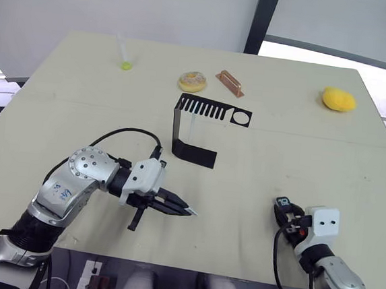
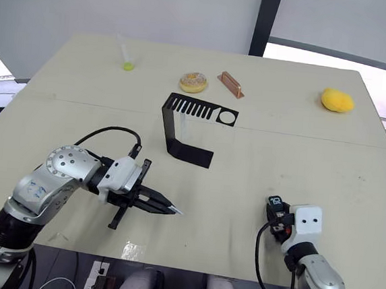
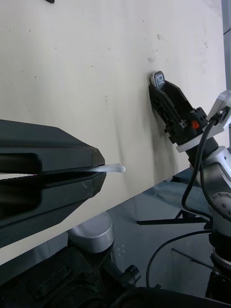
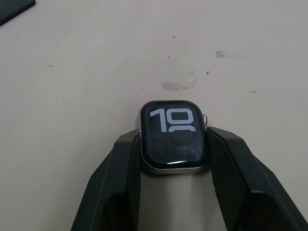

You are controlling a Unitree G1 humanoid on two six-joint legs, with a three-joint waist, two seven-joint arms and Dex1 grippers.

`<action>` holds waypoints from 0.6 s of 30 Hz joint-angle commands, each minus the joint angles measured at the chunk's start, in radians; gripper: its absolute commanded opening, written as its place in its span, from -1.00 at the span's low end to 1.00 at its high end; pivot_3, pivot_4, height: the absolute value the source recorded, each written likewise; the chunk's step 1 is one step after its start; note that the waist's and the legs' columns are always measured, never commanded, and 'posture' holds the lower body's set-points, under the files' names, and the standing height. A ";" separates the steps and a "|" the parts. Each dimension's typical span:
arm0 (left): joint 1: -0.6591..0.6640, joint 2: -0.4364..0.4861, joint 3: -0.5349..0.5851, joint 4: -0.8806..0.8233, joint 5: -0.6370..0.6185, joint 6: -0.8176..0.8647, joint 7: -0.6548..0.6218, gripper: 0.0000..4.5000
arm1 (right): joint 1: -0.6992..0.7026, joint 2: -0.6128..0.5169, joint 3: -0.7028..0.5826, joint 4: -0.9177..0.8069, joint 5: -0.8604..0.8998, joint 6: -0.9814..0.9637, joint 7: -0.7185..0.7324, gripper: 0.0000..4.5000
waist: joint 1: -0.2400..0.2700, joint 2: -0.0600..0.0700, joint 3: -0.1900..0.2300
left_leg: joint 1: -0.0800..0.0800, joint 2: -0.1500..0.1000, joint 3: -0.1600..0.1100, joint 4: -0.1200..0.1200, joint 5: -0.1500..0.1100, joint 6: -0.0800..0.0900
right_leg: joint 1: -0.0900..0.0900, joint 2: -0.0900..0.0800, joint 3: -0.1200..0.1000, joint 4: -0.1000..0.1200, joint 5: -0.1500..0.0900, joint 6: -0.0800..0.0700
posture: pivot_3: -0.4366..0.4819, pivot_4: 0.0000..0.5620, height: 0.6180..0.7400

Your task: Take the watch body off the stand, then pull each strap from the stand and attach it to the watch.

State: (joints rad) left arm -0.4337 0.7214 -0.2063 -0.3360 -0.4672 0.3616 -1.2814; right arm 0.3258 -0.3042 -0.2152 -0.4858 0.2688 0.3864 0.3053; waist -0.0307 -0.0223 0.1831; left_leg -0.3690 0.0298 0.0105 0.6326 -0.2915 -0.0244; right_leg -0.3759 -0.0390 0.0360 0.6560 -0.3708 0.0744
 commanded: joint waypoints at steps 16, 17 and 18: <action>0.011 -0.004 0.018 0.021 0.020 -0.050 0.008 -1.00 | -0.022 -0.139 -0.009 0.090 0.019 -0.066 0.146 -0.33 | 0.001 0.000 0.000 | 0.000 0.000 0.000 0.001 0.000 0.000 | 0.000 0.000 0.000 0.000 0.000 0.000 | -0.05 -0.47 1.00; 0.015 -0.002 0.017 0.018 0.021 -0.052 0.007 -1.00 | -0.021 -0.140 -0.011 0.096 0.020 -0.069 0.150 -0.33 | 0.001 0.000 0.000 | 0.000 0.000 0.000 0.001 0.000 0.000 | 0.000 0.000 0.000 0.000 0.000 0.000 | -0.05 -0.47 1.00; 0.016 0.000 0.017 0.018 0.023 -0.053 0.006 -1.00 | -0.022 -0.140 -0.014 0.103 0.019 -0.076 0.151 -0.33 | 0.001 0.000 0.000 | 0.000 0.000 0.000 0.001 0.000 0.000 | 0.000 0.000 0.000 0.000 0.000 0.000 | -0.05 -0.47 1.00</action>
State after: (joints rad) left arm -0.4173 0.7178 -0.2055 -0.3004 -0.4450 0.3243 -1.2740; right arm 0.2918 -0.4360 -0.2348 -0.3945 0.2908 0.3200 0.4335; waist -0.0299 -0.0222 0.1832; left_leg -0.3691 0.0300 0.0106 0.6334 -0.2916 -0.0243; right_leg -0.3759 -0.0385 0.0361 0.6565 -0.3708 0.0744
